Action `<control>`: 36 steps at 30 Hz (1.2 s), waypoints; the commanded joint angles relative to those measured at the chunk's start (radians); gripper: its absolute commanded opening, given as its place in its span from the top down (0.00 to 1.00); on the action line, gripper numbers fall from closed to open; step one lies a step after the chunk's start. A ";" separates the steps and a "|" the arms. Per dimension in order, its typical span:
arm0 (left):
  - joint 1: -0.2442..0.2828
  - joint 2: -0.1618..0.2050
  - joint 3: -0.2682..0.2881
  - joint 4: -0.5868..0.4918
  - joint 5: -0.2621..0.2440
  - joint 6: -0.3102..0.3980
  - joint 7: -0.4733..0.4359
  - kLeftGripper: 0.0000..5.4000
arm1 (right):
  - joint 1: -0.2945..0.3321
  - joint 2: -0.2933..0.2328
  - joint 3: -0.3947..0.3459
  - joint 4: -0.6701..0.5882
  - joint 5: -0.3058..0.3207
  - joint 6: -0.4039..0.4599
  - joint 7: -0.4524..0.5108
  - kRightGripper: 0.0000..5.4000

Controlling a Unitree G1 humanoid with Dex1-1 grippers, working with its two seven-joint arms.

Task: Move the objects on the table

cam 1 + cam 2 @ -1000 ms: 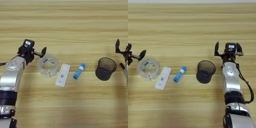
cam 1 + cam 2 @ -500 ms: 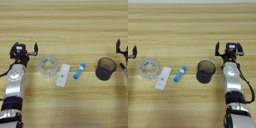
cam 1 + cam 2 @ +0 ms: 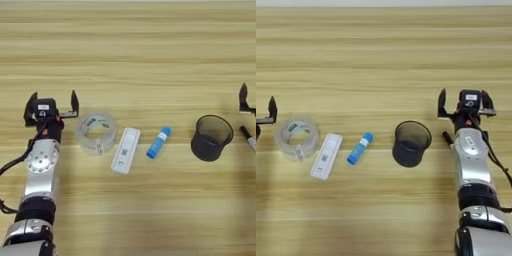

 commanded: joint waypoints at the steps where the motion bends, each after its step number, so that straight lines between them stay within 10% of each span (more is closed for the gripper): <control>1: 0.017 -0.025 -0.027 -0.024 0.009 -0.016 -0.008 0.00 | -0.011 -0.018 -0.007 0.021 0.008 -0.020 0.012 0.00; 11: 0.017 -0.029 -0.016 -0.026 0.005 -0.008 0.013 0.00 | -0.009 -0.037 -0.004 0.035 0.008 -0.018 0.028 0.00; 22: 0.041 -0.041 -0.009 -0.088 -0.001 0.021 0.047 0.00 | 0.199 -0.075 0.016 -0.165 0.012 0.136 0.140 0.00; 36: 0.052 -0.045 -0.011 -0.119 0.005 0.052 0.055 0.00 | 0.256 -0.096 0.084 -0.153 -0.041 0.280 0.216 0.00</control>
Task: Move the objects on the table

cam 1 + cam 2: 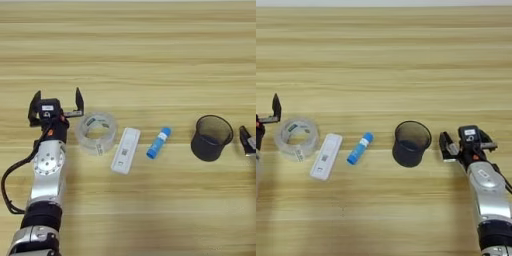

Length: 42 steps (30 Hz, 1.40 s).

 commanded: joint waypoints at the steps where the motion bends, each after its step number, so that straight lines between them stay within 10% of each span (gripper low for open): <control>1: 0.007 -0.004 -0.003 -0.013 0.003 0.019 0.006 0.00 | 0.005 -0.020 0.021 0.030 -0.025 0.036 0.010 0.00; 42: 0.007 0.003 0.001 -0.018 0.004 0.030 0.003 0.00 | -0.071 -0.007 0.004 0.275 0.101 0.267 0.132 0.00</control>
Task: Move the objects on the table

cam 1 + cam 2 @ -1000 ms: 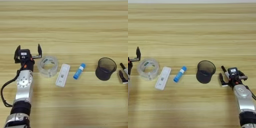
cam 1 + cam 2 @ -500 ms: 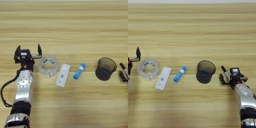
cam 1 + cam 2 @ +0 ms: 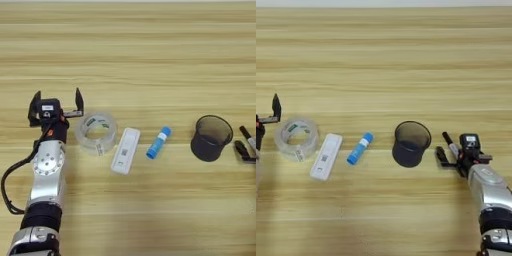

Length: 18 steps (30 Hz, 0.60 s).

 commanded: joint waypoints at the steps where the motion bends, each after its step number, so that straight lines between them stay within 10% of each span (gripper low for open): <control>1: 0.003 0.004 0.000 -0.005 0.003 0.020 0.003 0.00 | 0.041 0.017 0.033 0.055 -0.022 0.073 0.004 0.00; 18: 0.001 0.007 0.003 -0.004 0.001 0.021 0.002 0.00 | 0.022 0.031 0.030 0.114 0.007 0.106 0.031 0.20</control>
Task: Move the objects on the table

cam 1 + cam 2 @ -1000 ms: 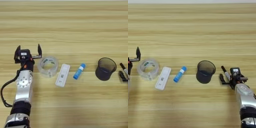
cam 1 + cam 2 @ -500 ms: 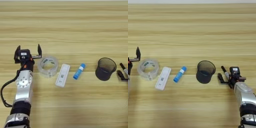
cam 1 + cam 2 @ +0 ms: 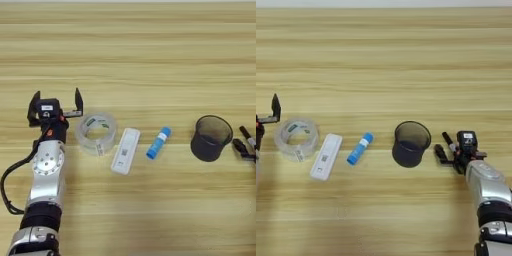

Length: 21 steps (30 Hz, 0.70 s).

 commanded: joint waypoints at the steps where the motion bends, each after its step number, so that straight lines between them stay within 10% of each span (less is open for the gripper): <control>1: 0.002 0.005 0.001 -0.004 0.001 0.020 0.003 0.00 | 0.060 0.032 0.023 0.064 -0.007 0.082 0.010 0.23; 21: 0.005 0.007 0.002 -0.009 0.001 0.022 0.001 0.00 | 0.067 0.035 0.021 0.047 -0.001 0.074 0.012 0.61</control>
